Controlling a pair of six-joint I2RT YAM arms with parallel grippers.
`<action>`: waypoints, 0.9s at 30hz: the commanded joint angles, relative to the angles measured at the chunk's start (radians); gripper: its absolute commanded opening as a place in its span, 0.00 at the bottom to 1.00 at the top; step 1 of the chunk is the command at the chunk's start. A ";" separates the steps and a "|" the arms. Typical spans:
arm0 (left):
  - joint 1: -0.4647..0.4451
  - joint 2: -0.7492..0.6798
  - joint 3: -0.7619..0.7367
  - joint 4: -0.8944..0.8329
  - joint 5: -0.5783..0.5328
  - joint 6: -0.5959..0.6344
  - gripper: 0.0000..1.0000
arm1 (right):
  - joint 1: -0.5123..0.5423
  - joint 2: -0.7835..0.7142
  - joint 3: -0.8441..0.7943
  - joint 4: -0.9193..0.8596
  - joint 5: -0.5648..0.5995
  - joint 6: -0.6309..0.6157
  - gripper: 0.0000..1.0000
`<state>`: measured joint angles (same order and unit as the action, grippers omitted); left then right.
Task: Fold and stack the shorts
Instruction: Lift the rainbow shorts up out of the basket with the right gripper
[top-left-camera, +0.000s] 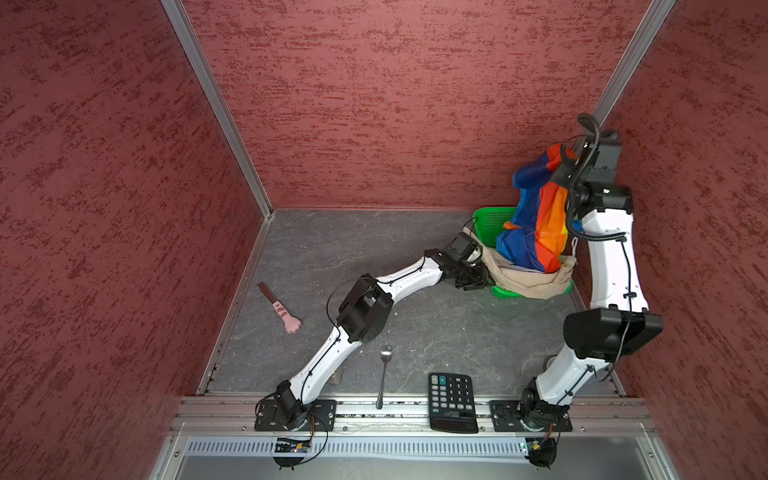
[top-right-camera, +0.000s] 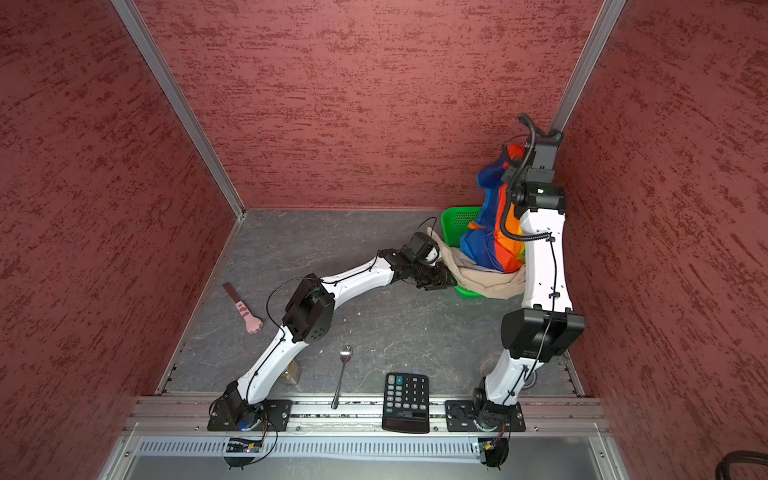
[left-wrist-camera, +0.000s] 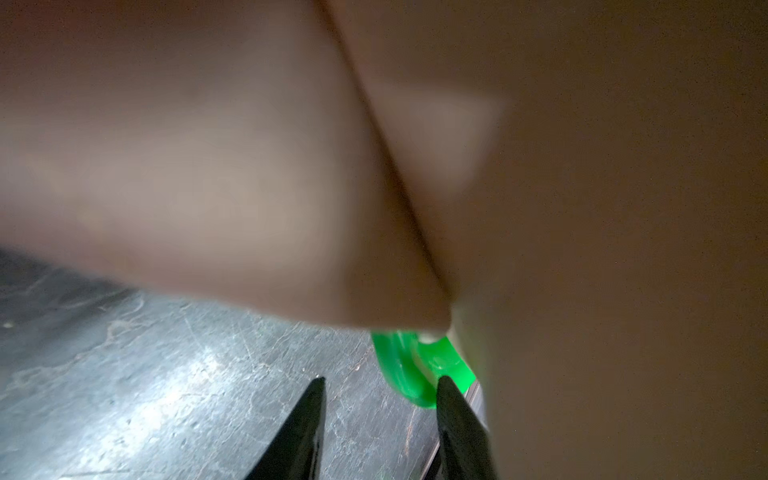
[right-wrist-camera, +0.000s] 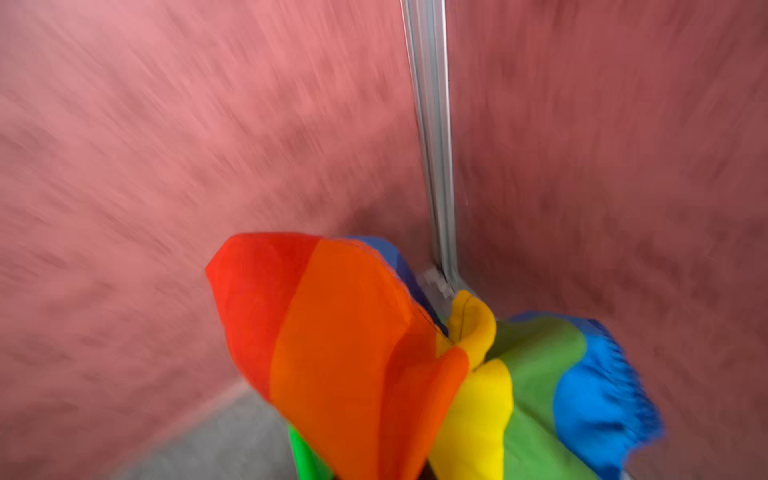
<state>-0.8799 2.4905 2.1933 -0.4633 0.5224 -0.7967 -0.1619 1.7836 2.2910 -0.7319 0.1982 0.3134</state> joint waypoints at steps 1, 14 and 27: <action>0.003 -0.014 -0.002 -0.008 -0.010 0.005 0.45 | -0.004 0.008 0.254 0.038 -0.078 0.001 0.00; 0.110 -0.218 -0.044 -0.024 -0.028 0.057 0.76 | 0.159 -0.104 0.143 0.472 -0.659 0.218 0.00; 0.363 -0.707 -0.669 0.254 -0.047 -0.055 1.00 | 0.312 0.029 0.191 0.813 -1.002 0.530 0.00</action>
<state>-0.5732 1.8267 1.6344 -0.2691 0.5106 -0.8181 0.1192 1.7786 2.4630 0.0170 -0.7349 0.7952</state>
